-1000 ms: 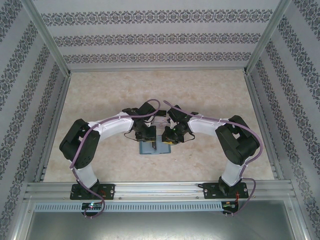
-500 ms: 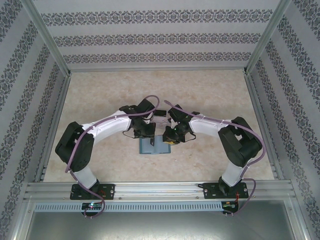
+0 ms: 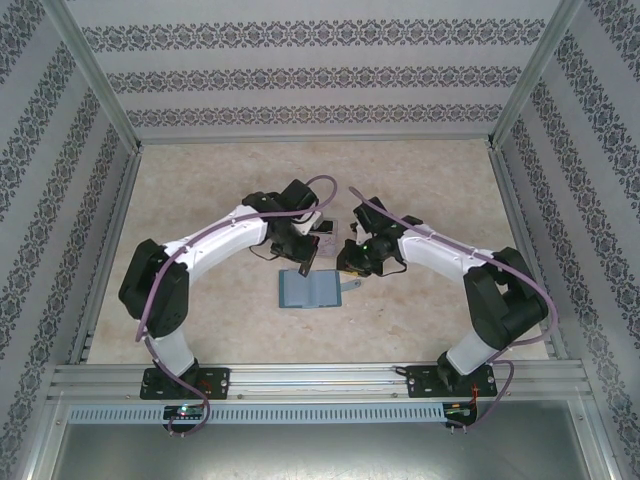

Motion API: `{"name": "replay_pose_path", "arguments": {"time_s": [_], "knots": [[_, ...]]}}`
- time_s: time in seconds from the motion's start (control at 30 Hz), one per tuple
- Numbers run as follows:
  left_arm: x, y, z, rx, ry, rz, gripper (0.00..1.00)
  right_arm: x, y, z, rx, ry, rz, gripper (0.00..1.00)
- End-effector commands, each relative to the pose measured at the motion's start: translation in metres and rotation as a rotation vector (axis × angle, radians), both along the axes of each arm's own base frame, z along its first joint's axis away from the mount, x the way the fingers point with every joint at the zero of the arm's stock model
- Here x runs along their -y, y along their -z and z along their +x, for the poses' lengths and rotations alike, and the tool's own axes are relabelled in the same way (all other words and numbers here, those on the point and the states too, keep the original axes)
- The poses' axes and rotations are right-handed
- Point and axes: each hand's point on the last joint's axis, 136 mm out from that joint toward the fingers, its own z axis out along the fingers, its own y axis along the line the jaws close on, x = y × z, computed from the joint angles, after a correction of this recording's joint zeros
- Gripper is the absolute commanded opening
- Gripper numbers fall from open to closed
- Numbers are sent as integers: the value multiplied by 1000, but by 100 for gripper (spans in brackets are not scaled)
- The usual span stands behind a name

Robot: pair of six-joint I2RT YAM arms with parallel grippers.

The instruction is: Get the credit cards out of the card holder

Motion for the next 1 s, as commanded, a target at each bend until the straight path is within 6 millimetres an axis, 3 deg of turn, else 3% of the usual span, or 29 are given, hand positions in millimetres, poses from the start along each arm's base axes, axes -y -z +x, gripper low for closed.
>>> {"name": "replay_pose_path", "arguments": {"time_s": [0.0, 0.27, 0.53, 0.97], "knots": [[-13, 8, -8, -9, 220, 88, 2, 16, -2, -6, 6, 7, -29, 22], [-8, -6, -4, 98, 572, 105, 0, 29, -2, -11, 4, 23, -40, 22], [-14, -14, 16, 183, 858, 223, 0, 40, -5, -12, 12, 46, -45, 22], [-15, -27, 70, 235, 1033, 302, 0, 60, -10, -16, 18, 98, -45, 22]]}}
